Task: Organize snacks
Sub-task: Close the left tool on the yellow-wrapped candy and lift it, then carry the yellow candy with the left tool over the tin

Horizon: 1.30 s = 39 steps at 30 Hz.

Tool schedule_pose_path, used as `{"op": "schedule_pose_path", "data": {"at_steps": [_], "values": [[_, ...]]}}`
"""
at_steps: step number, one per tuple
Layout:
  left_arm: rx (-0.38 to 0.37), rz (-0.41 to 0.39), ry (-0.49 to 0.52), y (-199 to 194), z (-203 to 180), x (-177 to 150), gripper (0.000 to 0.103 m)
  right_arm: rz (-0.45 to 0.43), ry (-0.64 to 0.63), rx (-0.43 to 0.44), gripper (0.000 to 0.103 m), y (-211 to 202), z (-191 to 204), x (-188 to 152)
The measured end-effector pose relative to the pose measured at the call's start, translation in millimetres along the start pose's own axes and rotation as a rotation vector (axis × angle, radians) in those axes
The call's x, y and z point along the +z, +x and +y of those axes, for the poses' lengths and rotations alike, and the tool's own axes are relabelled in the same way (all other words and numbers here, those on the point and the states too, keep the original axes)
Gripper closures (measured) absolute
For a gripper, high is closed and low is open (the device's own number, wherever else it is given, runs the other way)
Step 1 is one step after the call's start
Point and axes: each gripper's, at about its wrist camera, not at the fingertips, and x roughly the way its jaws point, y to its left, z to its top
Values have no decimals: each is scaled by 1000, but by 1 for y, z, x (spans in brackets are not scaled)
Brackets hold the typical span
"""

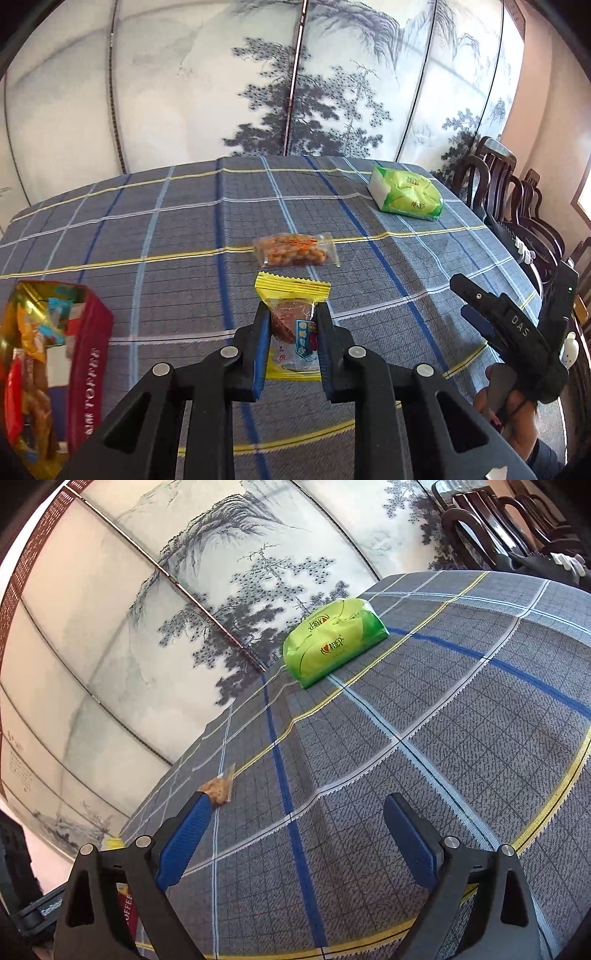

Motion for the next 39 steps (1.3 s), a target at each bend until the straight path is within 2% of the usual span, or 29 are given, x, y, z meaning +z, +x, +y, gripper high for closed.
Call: {"op": "schedule_pose_path", "data": {"at_steps": [6,10,17,23,39], "values": [[115,-48,-10,-50,51,-9,83,-1,-2,-31,6,1,2,1],[163,-76,-44,-80,89,-17,83,7,-5,-39,5,3,2,2],[251,-88,-111,-113,145,-36,83,17,-6,-51,5,6,2,2],[312,-97,-139,-124,170,-50,83,25,-5,-67,5,10,2,2],[378,-91,-185,-137,209,-66,83,35,-20,-80,3,12,5,0]]}}
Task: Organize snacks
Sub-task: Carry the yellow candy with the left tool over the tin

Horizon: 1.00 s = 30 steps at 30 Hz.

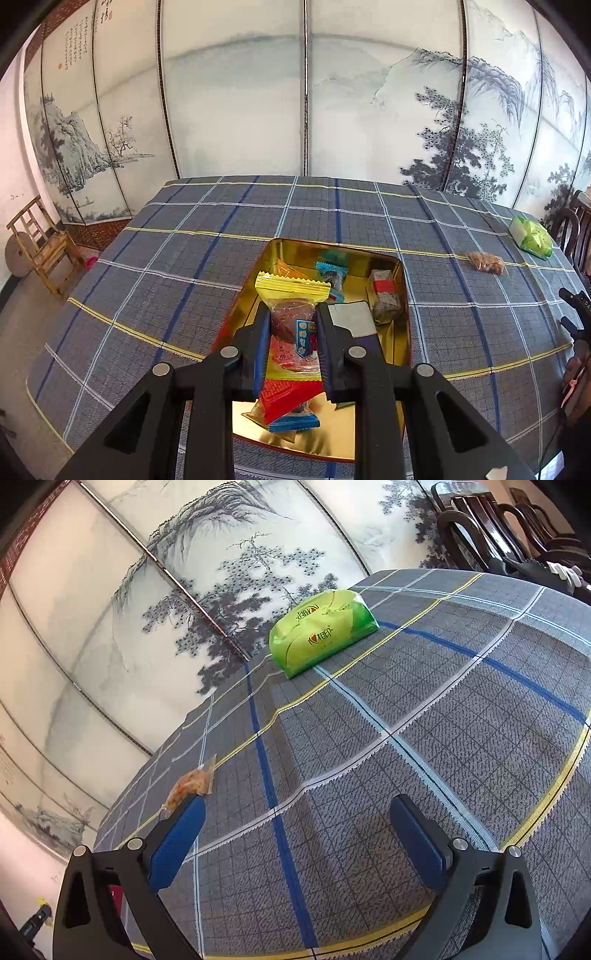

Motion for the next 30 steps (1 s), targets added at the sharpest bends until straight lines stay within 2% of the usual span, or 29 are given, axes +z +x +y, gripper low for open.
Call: {"op": "schedule_pose_path", "data": {"at_steps": [14,30], "values": [[24,46,4,17,13,-17,83,3,-2,-3,2,0,2,0],[3,96,19,39,7,-34,83,8,-8,-1,0,-1,2,-2]]}}
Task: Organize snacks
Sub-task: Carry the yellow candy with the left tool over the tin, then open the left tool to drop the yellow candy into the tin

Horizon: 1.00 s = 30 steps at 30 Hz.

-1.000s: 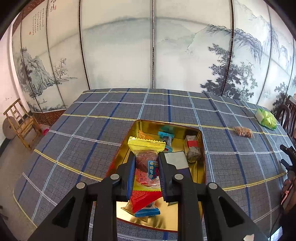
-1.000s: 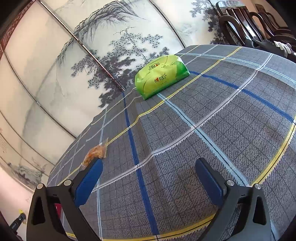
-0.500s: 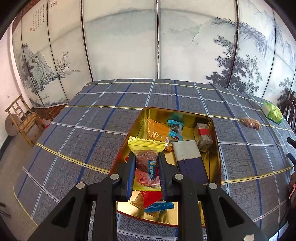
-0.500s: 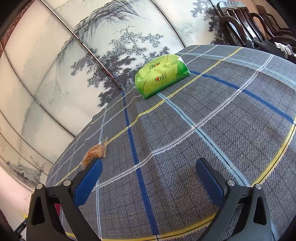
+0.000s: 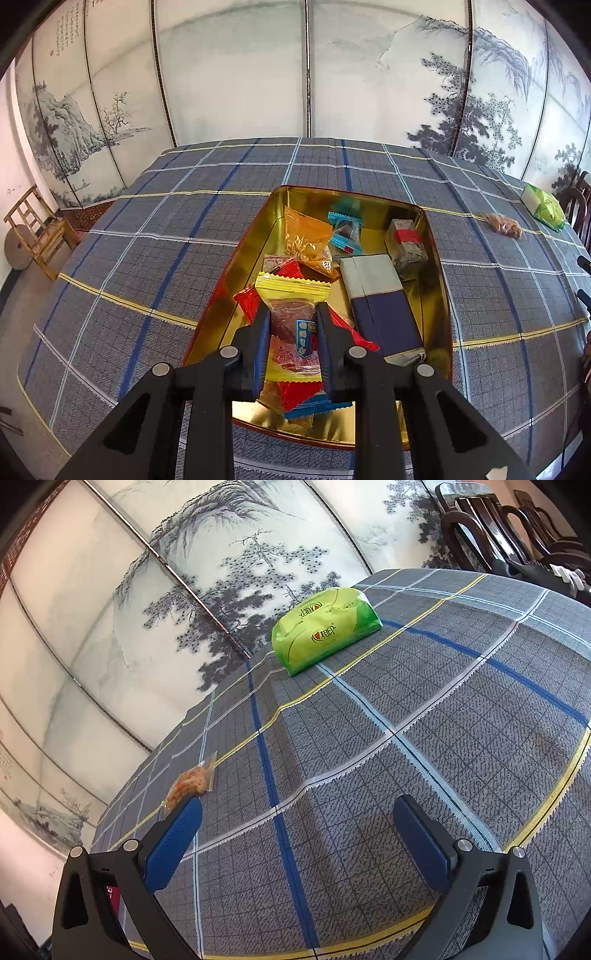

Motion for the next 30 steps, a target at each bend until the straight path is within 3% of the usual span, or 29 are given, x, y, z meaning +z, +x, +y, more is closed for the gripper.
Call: {"op": "schedule_pose_path", "data": {"at_steps": [7,14,27,28,29,30], "values": [[-33,12,18,2,-10,-1,83,2,-1,1,0,0,0,0],[-112,93,94,11,-34,-12,83,2,0,0,0,1,1,0],[-126,74,87,16,-31,-16,75,8,-11,-11,0,-1,3,-1],[-127,69,93,17,-31,-17,68,11,-16,-18,0,-1,5,-1],[-122,70,99,19,-31,-17,48,16,-25,-27,0,-1,6,-2],[-110,89,94,22,-30,-18,37,20,-35,-40,0,0,9,-2]]}}
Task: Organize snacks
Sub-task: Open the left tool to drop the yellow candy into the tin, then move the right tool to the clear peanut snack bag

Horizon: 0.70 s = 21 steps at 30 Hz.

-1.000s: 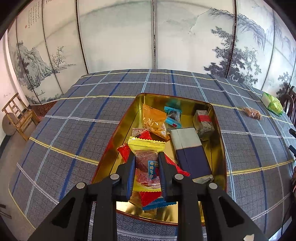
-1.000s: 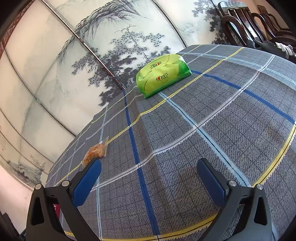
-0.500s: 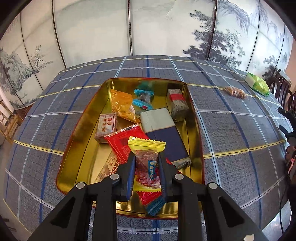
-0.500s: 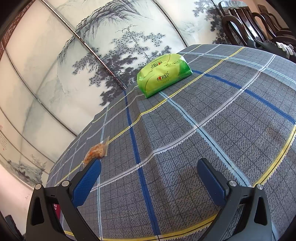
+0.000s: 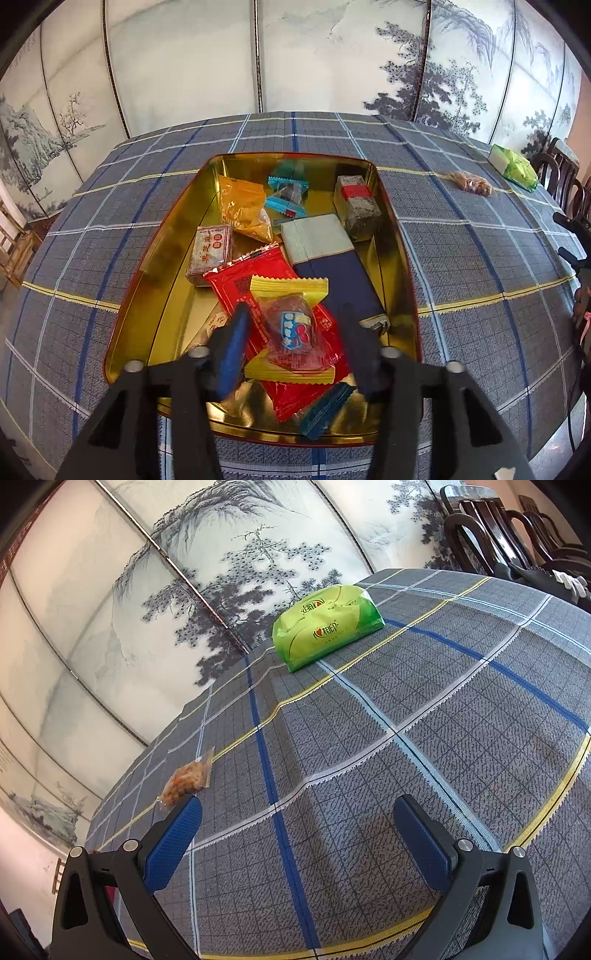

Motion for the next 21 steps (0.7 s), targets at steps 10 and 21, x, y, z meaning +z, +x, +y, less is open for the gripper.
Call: {"op": "schedule_pose_path", "data": {"at_steps": [10,21], "values": [[-138,-179,-168,-43,33,-9,21,100,-305,-90,0,19,65,-8],[-156,-286,-236,-72,39,-37,14,195,-634,-65,0,95,173,-5]]}}
